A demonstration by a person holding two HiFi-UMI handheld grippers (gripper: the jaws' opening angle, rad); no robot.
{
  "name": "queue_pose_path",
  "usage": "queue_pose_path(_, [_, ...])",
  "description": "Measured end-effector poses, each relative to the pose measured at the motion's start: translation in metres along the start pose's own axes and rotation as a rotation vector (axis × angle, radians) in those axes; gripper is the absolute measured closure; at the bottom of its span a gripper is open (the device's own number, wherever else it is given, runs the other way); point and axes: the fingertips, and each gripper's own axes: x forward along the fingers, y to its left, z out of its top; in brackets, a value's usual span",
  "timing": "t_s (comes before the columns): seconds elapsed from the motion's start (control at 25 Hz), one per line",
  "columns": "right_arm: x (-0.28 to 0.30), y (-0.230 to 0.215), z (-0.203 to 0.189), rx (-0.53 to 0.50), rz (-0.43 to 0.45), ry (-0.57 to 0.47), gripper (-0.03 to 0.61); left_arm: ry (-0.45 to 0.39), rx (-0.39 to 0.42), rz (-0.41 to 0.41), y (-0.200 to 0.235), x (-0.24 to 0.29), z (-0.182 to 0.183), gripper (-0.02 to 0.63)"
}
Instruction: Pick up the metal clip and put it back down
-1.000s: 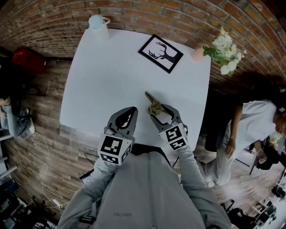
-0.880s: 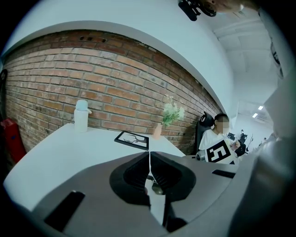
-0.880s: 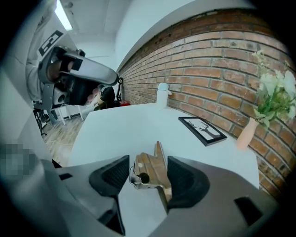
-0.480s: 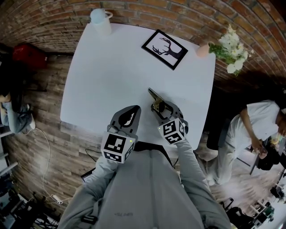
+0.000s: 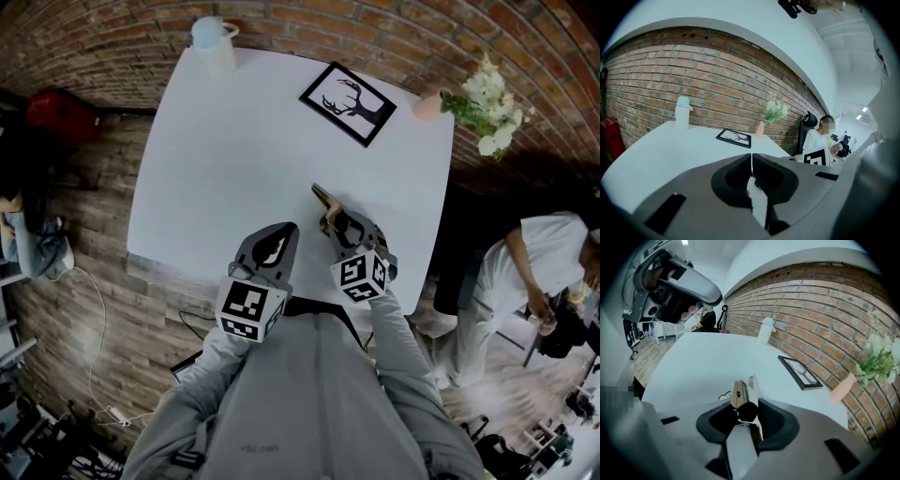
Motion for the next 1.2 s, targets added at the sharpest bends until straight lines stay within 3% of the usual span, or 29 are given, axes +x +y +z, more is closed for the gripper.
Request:
queue_pose_path(0.68, [-0.016,-0.020,0.022,0.087,-0.024,-0.064,0.469,-0.034,0.012,0.030,0.011,-0.008,0.013,0.583])
queue_pose_path(1.2, [-0.082,-0.051,0.068,0.233,-0.088,-0.263,0.471,-0.111,0.072,0.033,0.004,-0.020,0.051,0.583])
